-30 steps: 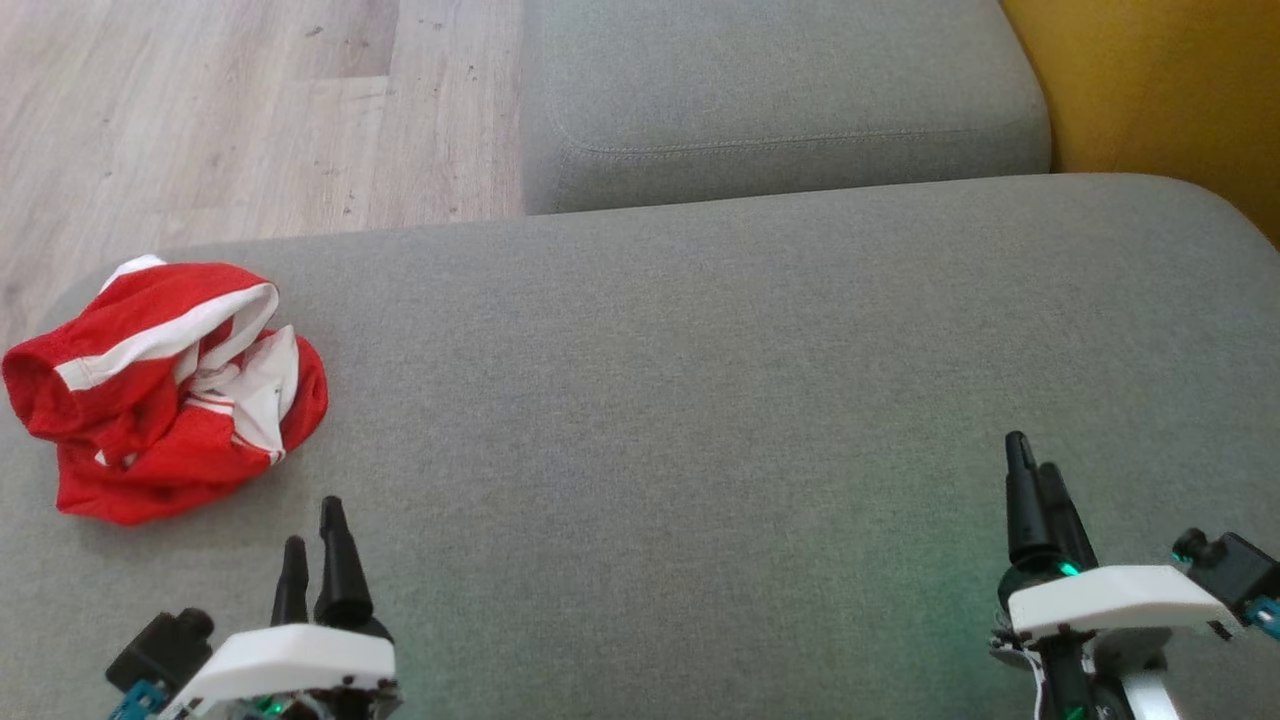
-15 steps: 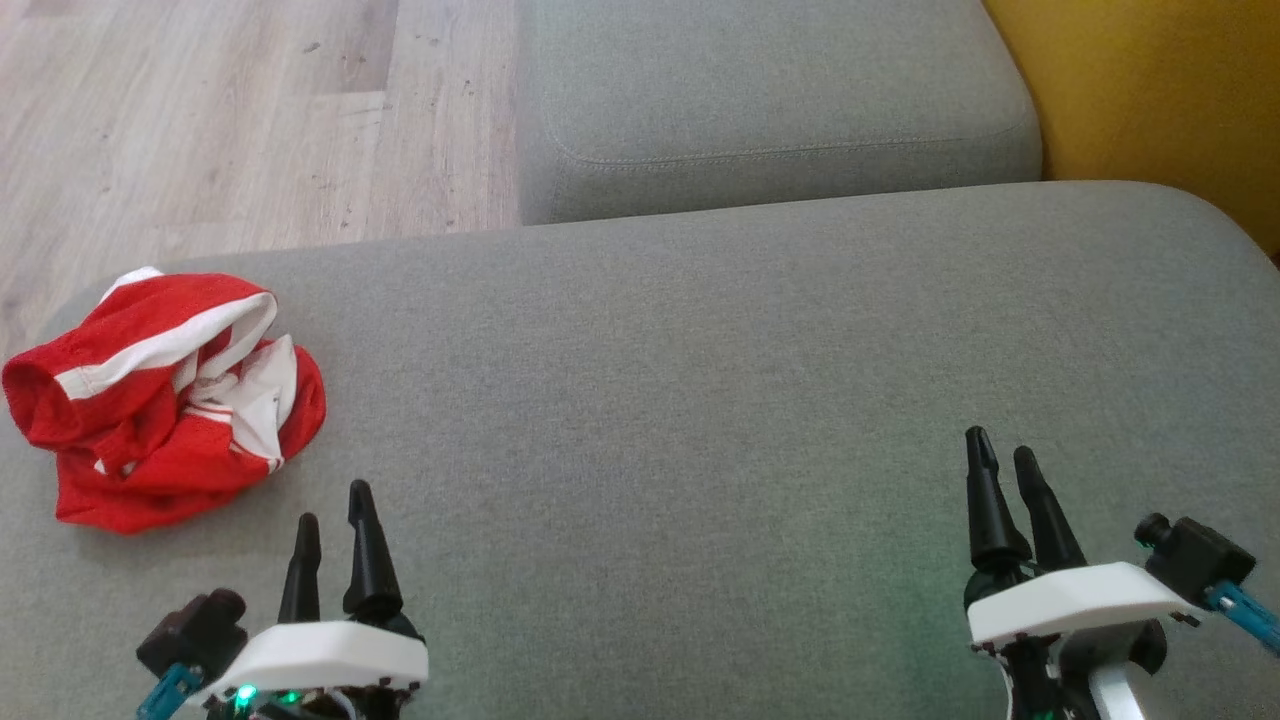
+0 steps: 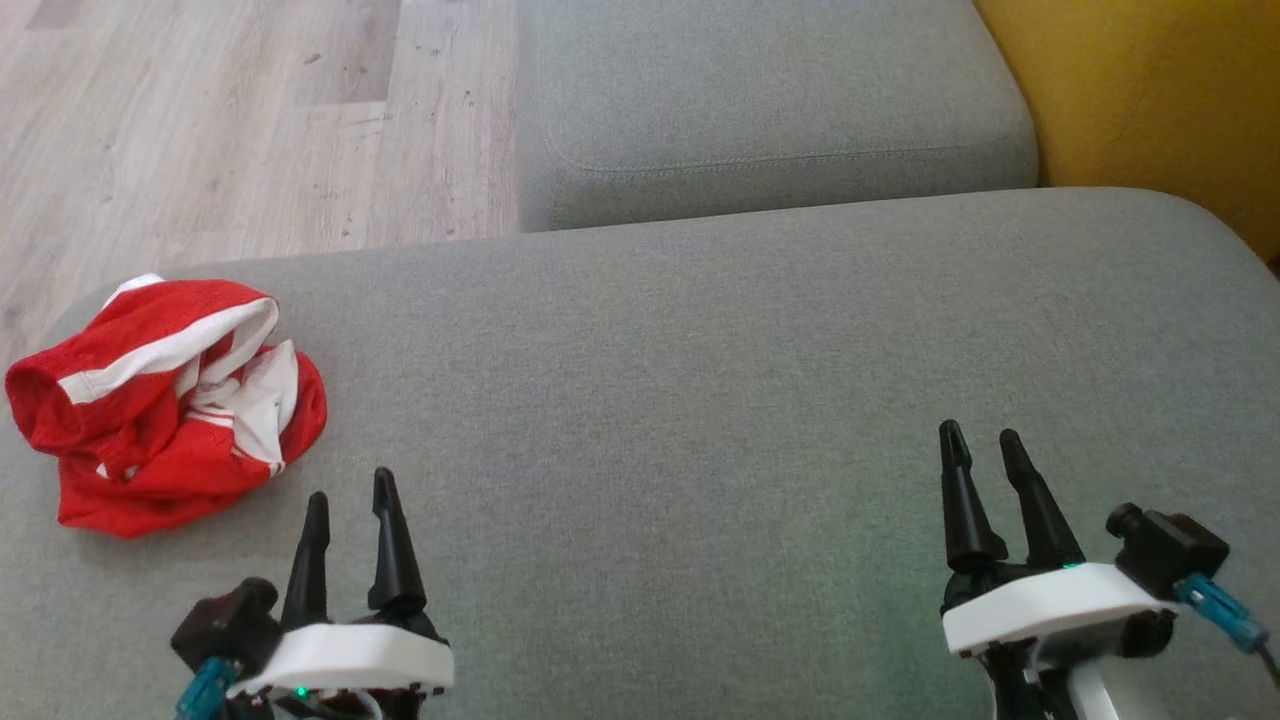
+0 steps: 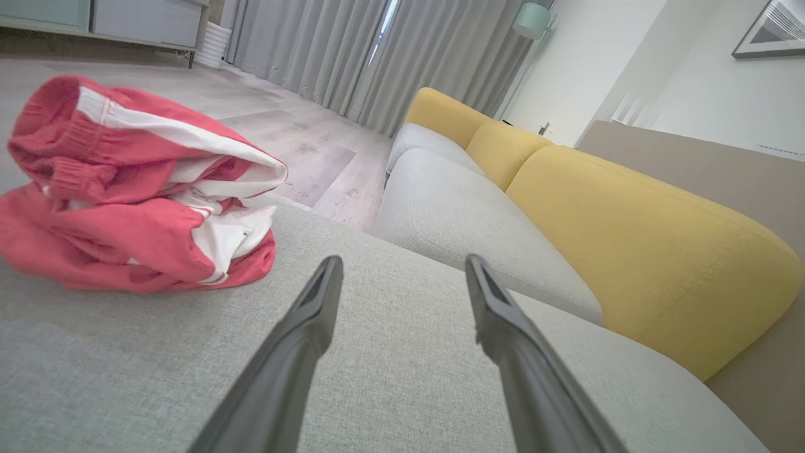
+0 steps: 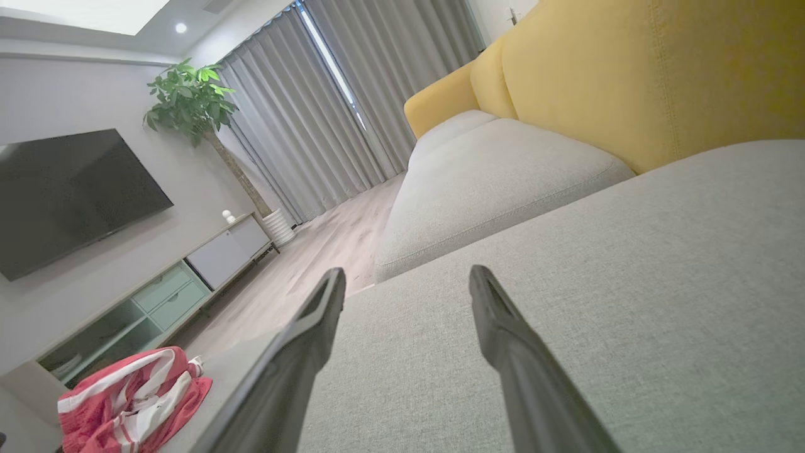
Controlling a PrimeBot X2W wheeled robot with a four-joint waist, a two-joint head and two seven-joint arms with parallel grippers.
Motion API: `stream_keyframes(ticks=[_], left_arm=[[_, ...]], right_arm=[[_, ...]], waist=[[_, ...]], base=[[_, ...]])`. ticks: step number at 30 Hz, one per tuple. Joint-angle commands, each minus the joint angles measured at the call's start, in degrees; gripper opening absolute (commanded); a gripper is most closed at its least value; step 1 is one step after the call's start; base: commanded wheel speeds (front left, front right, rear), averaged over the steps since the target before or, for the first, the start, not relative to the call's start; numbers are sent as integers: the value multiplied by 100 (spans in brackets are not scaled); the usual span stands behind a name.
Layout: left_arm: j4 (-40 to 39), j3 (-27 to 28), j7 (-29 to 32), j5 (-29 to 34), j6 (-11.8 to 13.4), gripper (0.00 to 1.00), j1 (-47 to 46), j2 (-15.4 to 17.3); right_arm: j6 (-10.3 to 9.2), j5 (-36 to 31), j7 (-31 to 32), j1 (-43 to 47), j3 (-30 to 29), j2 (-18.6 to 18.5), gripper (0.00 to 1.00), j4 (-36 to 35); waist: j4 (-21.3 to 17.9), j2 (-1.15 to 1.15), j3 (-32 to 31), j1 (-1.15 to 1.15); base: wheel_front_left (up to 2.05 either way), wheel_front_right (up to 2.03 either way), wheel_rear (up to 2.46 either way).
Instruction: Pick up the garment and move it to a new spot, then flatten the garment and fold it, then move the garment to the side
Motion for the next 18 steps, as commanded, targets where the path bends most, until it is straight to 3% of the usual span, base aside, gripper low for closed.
stream_keyframes(ticks=[1,18], left_arm=[[-229,81,-87,207,35,100,-135,58],[-325,-135,-373,1429,215,100,-93,67]], right_arm=[[60,-208,-86,-177,141,-45,100,-248],[74,-1464,-373,-164,298,-52,100,-325]], waist=[[-1,0,-4,0],[-11,0,-56,0]], base=[[0,0,0],[0,0,0]])
